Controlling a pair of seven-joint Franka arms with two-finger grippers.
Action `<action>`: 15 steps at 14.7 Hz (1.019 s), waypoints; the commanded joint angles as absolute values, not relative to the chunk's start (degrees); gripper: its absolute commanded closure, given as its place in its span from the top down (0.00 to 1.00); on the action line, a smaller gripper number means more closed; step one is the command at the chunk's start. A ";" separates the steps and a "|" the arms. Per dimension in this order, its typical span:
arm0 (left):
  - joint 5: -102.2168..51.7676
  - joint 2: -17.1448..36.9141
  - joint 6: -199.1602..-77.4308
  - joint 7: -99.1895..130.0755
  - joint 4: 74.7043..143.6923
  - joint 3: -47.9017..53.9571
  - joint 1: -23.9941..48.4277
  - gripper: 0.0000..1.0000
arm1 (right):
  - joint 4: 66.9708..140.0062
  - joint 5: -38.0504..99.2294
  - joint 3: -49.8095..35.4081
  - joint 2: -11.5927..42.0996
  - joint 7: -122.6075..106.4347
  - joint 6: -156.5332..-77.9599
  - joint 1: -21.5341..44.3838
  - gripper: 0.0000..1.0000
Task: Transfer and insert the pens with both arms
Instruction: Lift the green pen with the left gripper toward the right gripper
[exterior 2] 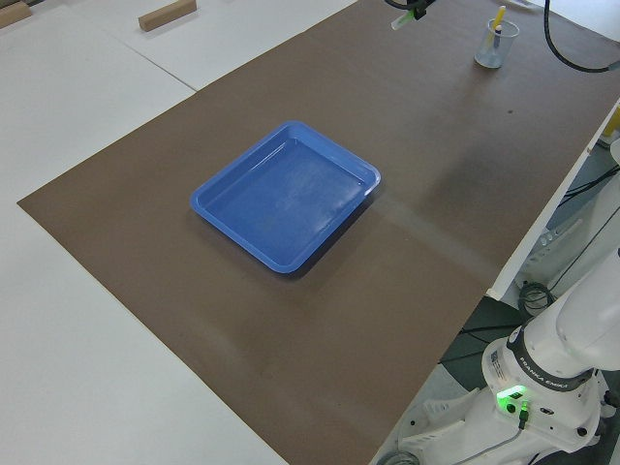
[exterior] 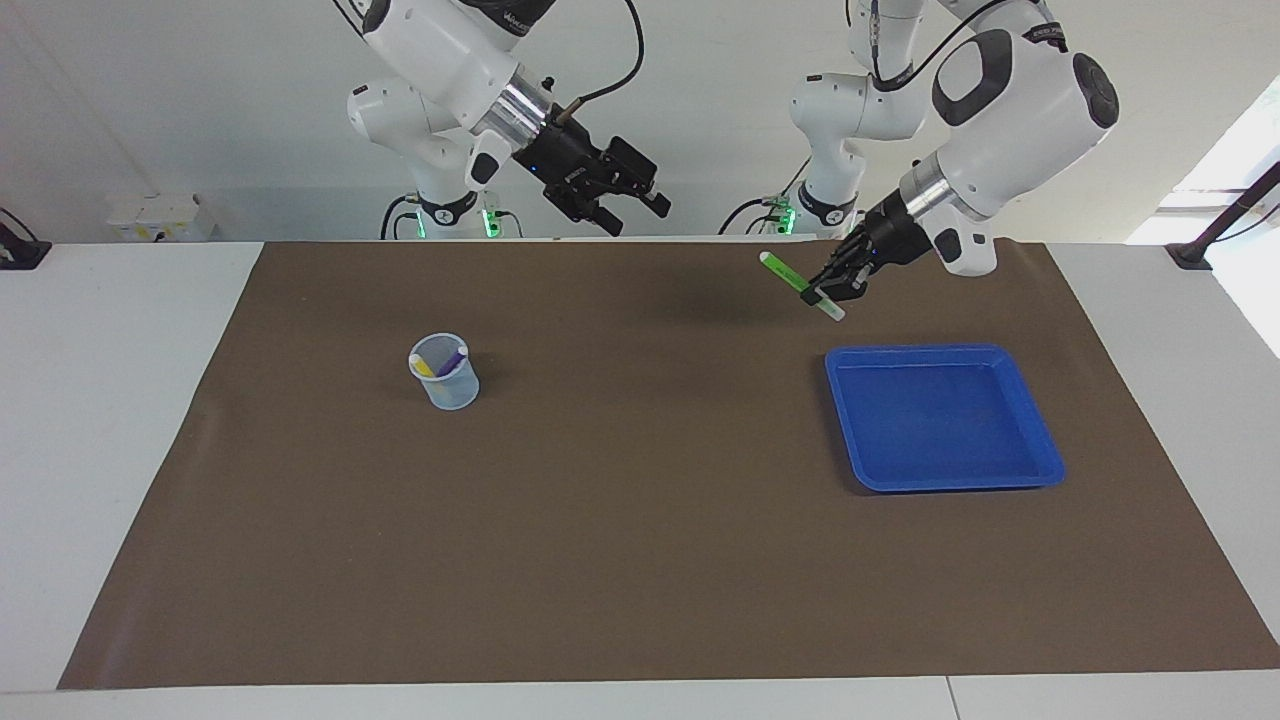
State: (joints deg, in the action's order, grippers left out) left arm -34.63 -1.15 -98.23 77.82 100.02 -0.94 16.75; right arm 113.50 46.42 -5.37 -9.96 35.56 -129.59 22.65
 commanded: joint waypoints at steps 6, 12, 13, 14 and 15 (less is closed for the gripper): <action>-40.07 -3.42 -99.66 87.71 102.65 -1.32 21.27 0.00 | 115.05 47.72 -6.15 -9.58 37.53 -137.09 26.71 1.00; -41.75 -4.31 -102.04 89.56 104.59 -1.23 23.38 0.00 | 113.03 47.02 -6.15 -6.68 37.53 -139.13 29.79 0.78; -41.75 -4.31 -102.13 89.65 104.59 -1.23 23.38 0.00 | 112.94 47.02 -6.15 -6.51 37.53 -139.13 29.71 0.76; -41.84 -4.31 -102.13 89.65 104.59 -1.23 23.38 0.00 | 112.85 47.02 -6.15 -6.42 37.44 -139.30 29.71 0.71; -41.84 -4.31 -102.04 89.74 104.68 -1.23 23.38 0.00 | 112.85 47.02 -6.15 -6.33 37.44 -139.39 29.71 0.66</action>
State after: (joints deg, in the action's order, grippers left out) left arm -40.80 -2.31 -100.55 88.85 102.24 -0.72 22.68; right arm 113.76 46.43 -6.02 -7.05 37.15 -138.57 29.68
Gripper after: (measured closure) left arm 0.833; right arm 0.260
